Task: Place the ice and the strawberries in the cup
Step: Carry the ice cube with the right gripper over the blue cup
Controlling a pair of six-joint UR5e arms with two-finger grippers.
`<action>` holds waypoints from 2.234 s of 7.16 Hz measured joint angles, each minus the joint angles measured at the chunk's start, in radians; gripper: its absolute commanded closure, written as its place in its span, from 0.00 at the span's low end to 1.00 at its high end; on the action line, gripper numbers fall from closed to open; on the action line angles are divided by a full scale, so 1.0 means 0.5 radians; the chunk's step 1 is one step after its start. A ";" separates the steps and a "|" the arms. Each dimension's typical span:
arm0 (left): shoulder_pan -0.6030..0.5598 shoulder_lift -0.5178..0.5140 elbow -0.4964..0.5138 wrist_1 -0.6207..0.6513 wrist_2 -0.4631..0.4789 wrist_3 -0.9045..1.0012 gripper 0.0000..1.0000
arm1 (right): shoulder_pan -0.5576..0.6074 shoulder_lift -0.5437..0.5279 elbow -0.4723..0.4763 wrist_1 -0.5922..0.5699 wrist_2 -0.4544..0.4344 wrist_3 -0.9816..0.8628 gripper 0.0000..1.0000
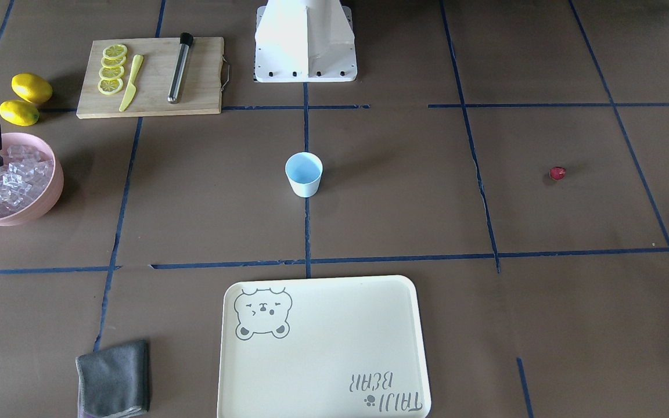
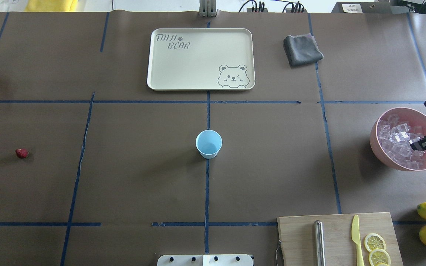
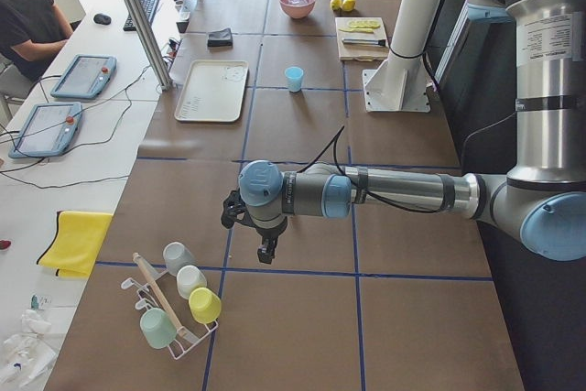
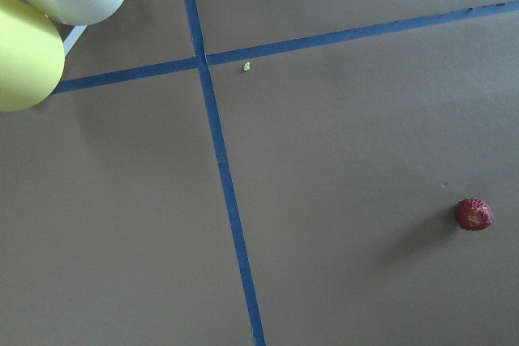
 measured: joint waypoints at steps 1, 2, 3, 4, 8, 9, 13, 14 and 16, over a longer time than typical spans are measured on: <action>0.000 -0.001 -0.002 0.000 0.000 0.000 0.00 | 0.043 -0.064 0.100 -0.003 0.007 0.001 0.97; 0.000 -0.001 -0.003 0.000 0.000 0.001 0.00 | 0.068 -0.090 0.180 -0.008 0.014 0.017 0.97; 0.000 -0.001 -0.004 0.000 -0.001 0.001 0.00 | 0.072 -0.055 0.227 -0.013 0.033 0.085 0.97; 0.000 -0.001 -0.005 0.000 -0.002 0.001 0.00 | 0.061 0.040 0.246 -0.019 0.096 0.235 0.96; 0.000 -0.001 0.002 0.000 -0.003 0.004 0.00 | -0.496 0.943 0.105 -0.026 0.146 1.526 0.96; 0.000 -0.001 0.005 0.000 -0.003 0.005 0.00 | -0.667 1.222 -0.049 -0.026 0.017 1.720 0.96; 0.000 0.001 -0.005 0.000 -0.003 0.000 0.00 | -1.031 1.911 -0.634 -0.013 -0.485 2.120 0.92; 0.000 0.001 -0.006 0.000 -0.003 0.000 0.00 | -1.050 1.928 -0.653 -0.012 -0.505 2.138 0.90; 0.000 0.001 -0.010 0.000 -0.003 0.000 0.00 | -1.061 1.899 -0.651 -0.011 -0.502 2.144 0.84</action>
